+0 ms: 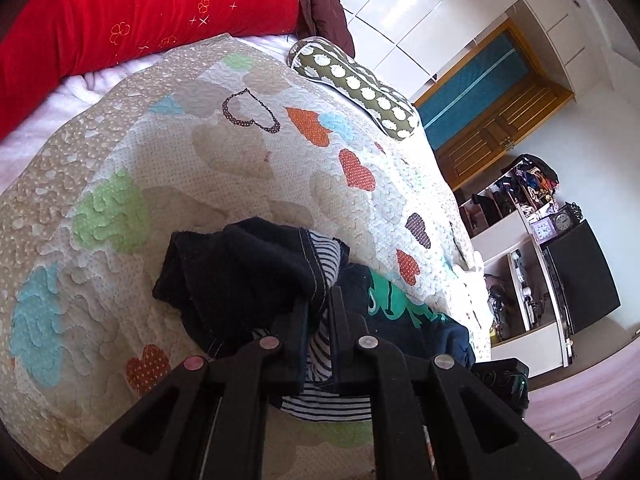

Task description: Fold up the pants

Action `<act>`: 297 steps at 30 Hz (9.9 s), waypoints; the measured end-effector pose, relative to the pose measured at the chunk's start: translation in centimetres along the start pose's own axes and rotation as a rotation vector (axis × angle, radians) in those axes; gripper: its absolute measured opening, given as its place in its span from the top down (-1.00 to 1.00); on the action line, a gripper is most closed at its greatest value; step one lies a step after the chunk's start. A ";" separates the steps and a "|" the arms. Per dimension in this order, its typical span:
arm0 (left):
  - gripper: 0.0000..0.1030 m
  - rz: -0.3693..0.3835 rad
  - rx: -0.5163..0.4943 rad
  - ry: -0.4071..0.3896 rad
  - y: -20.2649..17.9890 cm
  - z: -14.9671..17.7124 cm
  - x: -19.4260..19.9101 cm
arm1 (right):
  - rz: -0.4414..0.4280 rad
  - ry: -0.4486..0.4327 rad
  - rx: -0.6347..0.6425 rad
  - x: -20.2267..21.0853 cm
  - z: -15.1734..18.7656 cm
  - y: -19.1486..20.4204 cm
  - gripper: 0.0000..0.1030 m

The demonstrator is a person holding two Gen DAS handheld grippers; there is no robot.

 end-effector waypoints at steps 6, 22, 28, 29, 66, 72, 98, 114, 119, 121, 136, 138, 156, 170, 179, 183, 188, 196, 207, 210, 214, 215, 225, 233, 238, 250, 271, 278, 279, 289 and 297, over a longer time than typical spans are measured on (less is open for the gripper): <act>0.84 0.007 0.027 -0.008 0.1 0.2 0.3 | -0.050 -0.004 -0.078 2.1 1.2 -0.6 -0.35; 0.84 0.001 0.045 -0.016 0.4 -0.3 1.4 | 0.138 -0.211 -0.070 4.5 -3.3 -3.4 -0.32; 0.84 -0.015 0.059 -0.003 1.1 0.2 0.6 | 0.305 -0.323 0.059 9.4 -5.6 -3.5 0.55; 0.84 -0.020 0.060 0.001 1.1 0.2 0.3 | 0.306 -0.324 0.070 9.7 -6.0 -3.3 0.63; -0.22 -0.111 0.042 0.075 3.1 -9.7 -10.1 | 0.492 -0.361 0.224 6.6 -16.7 -3.1 -0.25; -0.23 -0.162 0.207 0.151 10.3 -3.3 -6.6 | 0.546 -0.375 0.293 11.3 -12.6 -3.0 -0.29; 0.76 -0.205 -0.043 0.111 5.8 3.1 -0.6 | 0.483 -0.360 0.151 14.2 -6.4 -7.1 0.63; -0.01 -0.423 -0.133 -0.188 7.5 3.7 8.6 | 0.457 -0.424 0.054 16.5 -4.7 -9.1 0.33; -0.22 -0.478 -0.237 -0.334 4.4 2.3 11.8 | 0.451 -0.434 0.046 16.6 -4.4 -9.0 0.27; -0.41 -0.496 -0.286 -0.405 2.5 2.0 13.2 | 0.432 -0.432 0.018 17.0 -4.1 -9.2 0.27; -0.87 -0.409 -0.429 -0.606 -5.8 1.2 19.3 | 0.483 -0.303 0.014 18.6 -1.8 -9.1 -0.01; -0.87 -0.417 -0.430 -0.633 -5.9 1.1 20.5 | 0.499 -0.302 0.005 18.2 -2.0 -9.2 -0.02; -0.87 -0.377 -0.370 -0.687 -4.4 0.7 21.6 | 0.557 -0.292 0.067 16.6 -2.4 -8.4 -0.40; -0.94 -0.341 -0.325 -0.685 -2.1 0.6 21.1 | 0.832 -0.161 0.396 11.3 -1.6 -6.4 -0.98; -1.00 -0.321 -0.335 -0.626 -1.8 0.9 20.4 | 0.816 -0.204 0.345 11.6 -1.9 -6.5 -0.99; -1.00 -0.359 -0.369 -0.603 -1.5 0.8 19.6 | 0.820 -0.205 0.348 11.6 -1.6 -6.4 -1.00; -1.00 -0.350 -0.330 -0.524 -0.7 0.6 17.9 | 0.820 -0.204 0.306 11.7 -2.2 -6.6 -1.00; -1.00 -0.383 -0.276 -0.434 1.4 -1.7 15.6 | 0.830 -0.089 0.340 11.7 -2.5 -5.8 -0.74; -1.00 -0.251 -0.217 -0.356 0.6 -9.2 9.9 | 0.591 -0.370 0.510 17.4 -14.3 12.1 -0.72; -0.99 -0.224 -0.198 -0.300 0.9 -10.4 6.5 | 0.488 -0.461 0.575 17.0 -18.1 17.8 -0.84; -1.00 -0.192 -0.205 -0.163 1.6 -10.0 0.5 | 0.449 -0.309 0.639 10.2 -21.5 17.6 -0.85; -0.99 -0.182 -0.210 -0.121 1.8 -9.7 -1.1 | 0.468 -0.246 0.639 7.8 -22.0 16.0 -0.85; -0.99 -0.106 -0.328 0.204 2.3 -6.0 -16.0 | 0.604 0.102 0.621 -5.8 -22.9 0.0 -0.71; -0.36 -0.117 -0.477 0.344 1.7 -3.1 -21.7 | 0.594 0.271 0.717 -9.8 -20.4 -3.9 -0.65; 0.85 -0.107 -0.508 0.304 0.4 -3.4 -20.2 | 0.540 0.251 0.738 -9.2 -19.3 -2.8 0.81; 0.87 -0.152 -0.569 0.023 -2.6 -3.9 -6.7 | 0.465 0.055 0.789 -2.5 -15.2 7.1 0.88; 0.41 -0.105 -0.089 0.082 5.3 3.8 0.0 | 0.436 0.094 0.534 3.3 1.0 1.9 0.87; 0.06 -0.041 0.142 0.142 5.6 1.6 -7.1 | 0.410 0.057 0.532 3.9 0.8 3.1 0.69; 0.06 -0.036 0.164 0.139 5.6 1.4 -7.7 | 0.405 0.052 0.530 4.0 0.7 3.2 0.50; 0.94 0.029 0.096 0.075 1.9 1.2 -2.7 | 0.149 0.022 0.195 4.3 -0.2 2.8 -0.35; 0.94 0.069 0.137 0.040 1.6 2.6 3.1 | 0.068 0.051 0.026 -0.3 0.9 1.7 -0.36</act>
Point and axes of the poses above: each gripper's, at about its wrist camera, not at the fingertips, and x roughly against the way its jaws point, y to its left, z to its underside, the point moved 6 cm from there along -x, roughly the way its jaws point, and after that the axes turned 14 degrees about -y, right-handed, at the moved point
